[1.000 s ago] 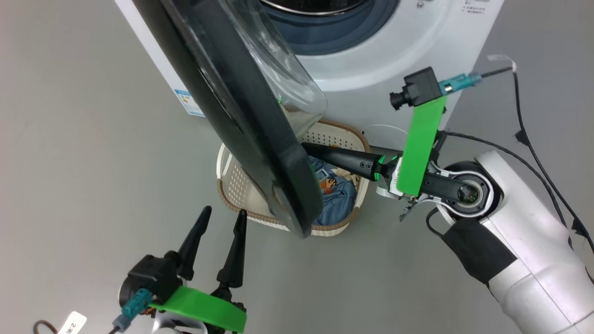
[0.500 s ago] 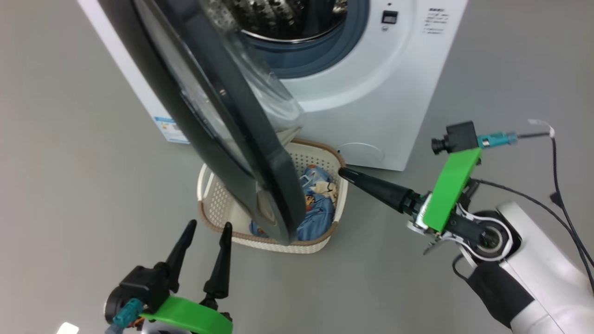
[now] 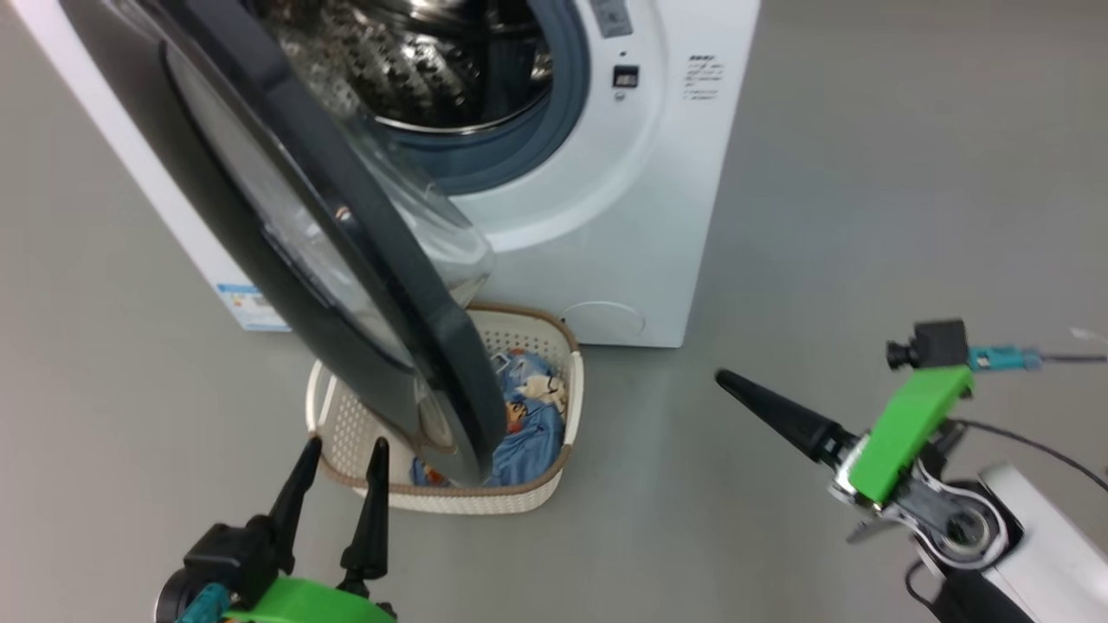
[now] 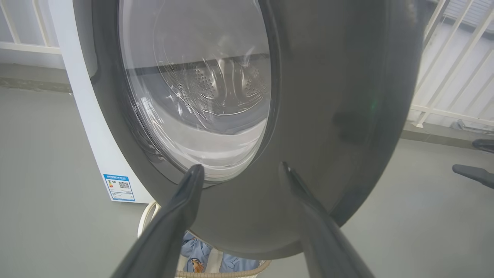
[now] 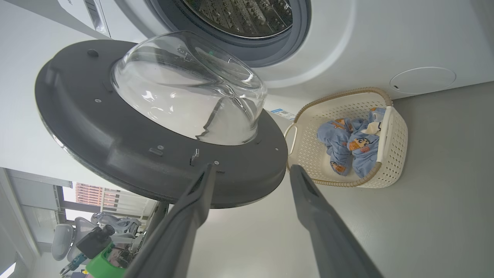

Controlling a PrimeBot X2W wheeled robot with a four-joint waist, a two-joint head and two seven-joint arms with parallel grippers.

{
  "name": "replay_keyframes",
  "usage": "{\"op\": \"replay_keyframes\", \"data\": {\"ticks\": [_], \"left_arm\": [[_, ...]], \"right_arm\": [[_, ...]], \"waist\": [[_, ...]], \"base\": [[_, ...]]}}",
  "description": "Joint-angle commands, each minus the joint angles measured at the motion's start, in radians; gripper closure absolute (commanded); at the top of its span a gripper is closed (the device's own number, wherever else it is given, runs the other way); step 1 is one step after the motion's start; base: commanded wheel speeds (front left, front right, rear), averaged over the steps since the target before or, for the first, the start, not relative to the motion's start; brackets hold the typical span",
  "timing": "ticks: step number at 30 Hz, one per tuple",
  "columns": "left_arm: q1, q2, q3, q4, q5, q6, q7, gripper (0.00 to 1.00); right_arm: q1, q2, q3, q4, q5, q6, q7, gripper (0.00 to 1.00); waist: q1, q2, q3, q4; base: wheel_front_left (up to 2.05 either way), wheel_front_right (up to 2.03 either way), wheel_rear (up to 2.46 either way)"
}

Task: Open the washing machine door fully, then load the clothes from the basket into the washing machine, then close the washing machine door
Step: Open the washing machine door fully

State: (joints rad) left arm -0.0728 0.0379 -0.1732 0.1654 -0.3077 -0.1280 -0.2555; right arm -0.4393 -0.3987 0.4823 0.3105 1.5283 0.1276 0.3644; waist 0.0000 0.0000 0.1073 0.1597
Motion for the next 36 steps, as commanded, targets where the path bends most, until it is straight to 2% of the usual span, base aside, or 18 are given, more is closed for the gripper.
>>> {"op": "replay_keyframes", "data": {"ticks": [1, 12, 18, 22, 23, 27, 29, 36], "left_arm": [[0.004, 0.012, 0.041, -0.021, 0.015, -0.002, -0.006, 0.0], [0.025, 0.012, 0.077, -0.034, 0.025, -0.003, -0.006, 0.0], [0.029, 0.012, 0.087, -0.033, 0.028, -0.003, -0.006, 0.0], [0.032, 0.012, 0.091, -0.03, 0.027, -0.003, -0.006, 0.0], [0.033, 0.012, 0.093, -0.029, 0.027, -0.003, -0.006, 0.0], [0.033, 0.012, 0.104, -0.031, 0.025, -0.003, -0.006, 0.0], [0.034, 0.012, 0.108, -0.033, 0.025, -0.003, -0.006, 0.0], [0.031, 0.012, 0.113, -0.036, 0.031, -0.003, -0.006, 0.0]], "right_arm": [[0.03, -0.021, 0.007, -0.028, -0.02, 0.003, -0.024, 0.0], [0.122, -0.121, 0.031, -0.004, -0.101, 0.003, -0.206, 0.0], [0.145, -0.163, 0.068, 0.007, -0.157, 0.003, -0.364, 0.0], [0.15, -0.185, 0.11, 0.012, -0.208, 0.003, -0.503, 0.0], [0.15, -0.193, 0.136, 0.02, -0.235, 0.003, -0.568, 0.0], [0.142, -0.207, 0.161, 0.063, -0.327, 0.003, -0.621, 0.0], [0.137, -0.196, 0.123, 0.079, -0.39, 0.003, -0.625, 0.0], [0.217, -0.101, -0.151, 0.036, -0.659, 0.003, -0.626, 0.0]], "waist": [[0.0, 0.0, -0.029, -0.033], [0.0, 0.0, -0.04, -0.083], [0.0, 0.0, -0.042, -0.096], [0.0, 0.0, -0.046, -0.097], [0.0, 0.0, -0.047, -0.096], [0.0, 0.0, -0.047, -0.093], [0.0, 0.0, -0.045, -0.093], [0.0, 0.0, -0.04, -0.087]], "base": [[0.0, 0.0, 0.0], [0.0, 0.0, 0.0], [0.0, 0.0, 0.0], [0.0, 0.0, 0.0], [0.0, 0.0, 0.0], [0.0, 0.0, 0.0], [0.0, 0.0, 0.0], [0.0, 0.0, 0.0]]}}
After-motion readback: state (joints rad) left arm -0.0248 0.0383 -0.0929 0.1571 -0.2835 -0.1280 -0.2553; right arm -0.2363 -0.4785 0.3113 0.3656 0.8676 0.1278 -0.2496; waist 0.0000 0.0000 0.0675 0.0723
